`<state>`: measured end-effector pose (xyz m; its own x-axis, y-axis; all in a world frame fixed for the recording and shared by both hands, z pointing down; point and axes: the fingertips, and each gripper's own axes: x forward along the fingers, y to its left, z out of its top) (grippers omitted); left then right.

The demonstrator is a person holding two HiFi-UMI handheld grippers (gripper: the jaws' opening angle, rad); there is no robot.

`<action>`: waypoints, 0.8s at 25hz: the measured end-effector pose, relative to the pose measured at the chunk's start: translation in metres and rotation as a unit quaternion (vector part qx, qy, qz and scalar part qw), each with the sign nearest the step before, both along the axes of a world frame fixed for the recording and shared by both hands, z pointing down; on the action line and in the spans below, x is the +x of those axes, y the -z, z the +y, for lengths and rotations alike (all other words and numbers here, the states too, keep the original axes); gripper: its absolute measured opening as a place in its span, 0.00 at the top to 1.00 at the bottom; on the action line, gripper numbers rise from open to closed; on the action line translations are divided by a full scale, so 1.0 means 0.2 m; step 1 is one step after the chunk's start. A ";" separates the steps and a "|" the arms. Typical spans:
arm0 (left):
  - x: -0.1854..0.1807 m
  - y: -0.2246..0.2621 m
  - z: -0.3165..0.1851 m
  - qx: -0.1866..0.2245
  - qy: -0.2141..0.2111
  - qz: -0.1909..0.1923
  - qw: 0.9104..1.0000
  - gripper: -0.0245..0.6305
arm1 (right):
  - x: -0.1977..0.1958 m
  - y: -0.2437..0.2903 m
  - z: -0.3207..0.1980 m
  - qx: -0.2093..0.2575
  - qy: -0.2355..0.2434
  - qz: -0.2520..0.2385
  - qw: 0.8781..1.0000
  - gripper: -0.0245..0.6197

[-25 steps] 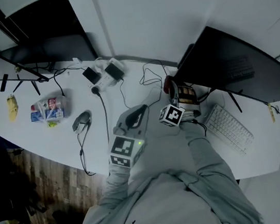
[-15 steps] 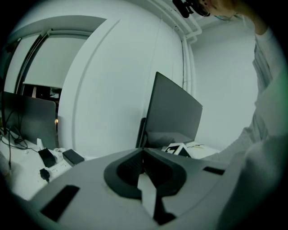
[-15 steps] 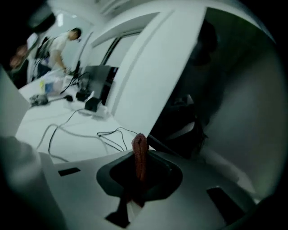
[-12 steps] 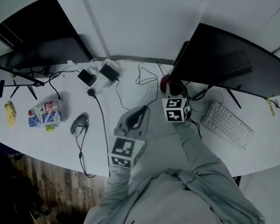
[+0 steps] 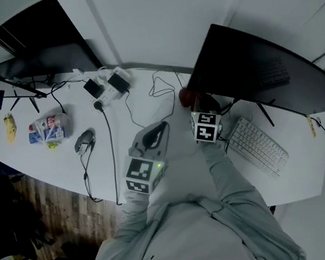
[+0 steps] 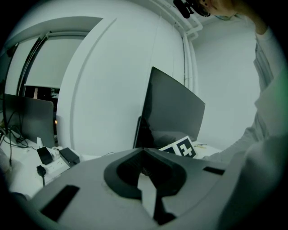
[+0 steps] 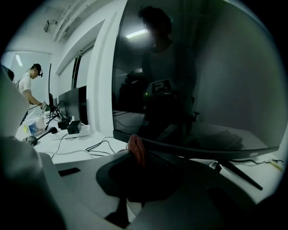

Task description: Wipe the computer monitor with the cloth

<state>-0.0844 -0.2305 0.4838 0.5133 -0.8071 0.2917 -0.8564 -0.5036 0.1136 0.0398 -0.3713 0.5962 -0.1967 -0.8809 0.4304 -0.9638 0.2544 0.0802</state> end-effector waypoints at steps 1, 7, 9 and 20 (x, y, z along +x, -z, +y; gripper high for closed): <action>0.03 0.00 0.00 -0.001 -0.002 0.000 1.000 0.93 | 0.03 0.00 0.01 0.000 0.001 0.003 1.000 0.90; 0.27 0.00 0.02 -0.004 -0.021 -0.007 1.000 0.93 | 0.21 0.03 0.03 -0.006 -0.007 -0.012 1.000 0.90; 0.36 0.00 0.02 -0.002 -0.026 -0.010 1.000 0.93 | 0.31 0.01 0.04 -0.010 -0.020 -0.022 1.000 0.90; 0.87 0.02 0.05 0.001 -0.048 -0.016 0.999 0.93 | 0.92 0.02 0.10 -0.027 -0.066 -0.054 0.996 0.90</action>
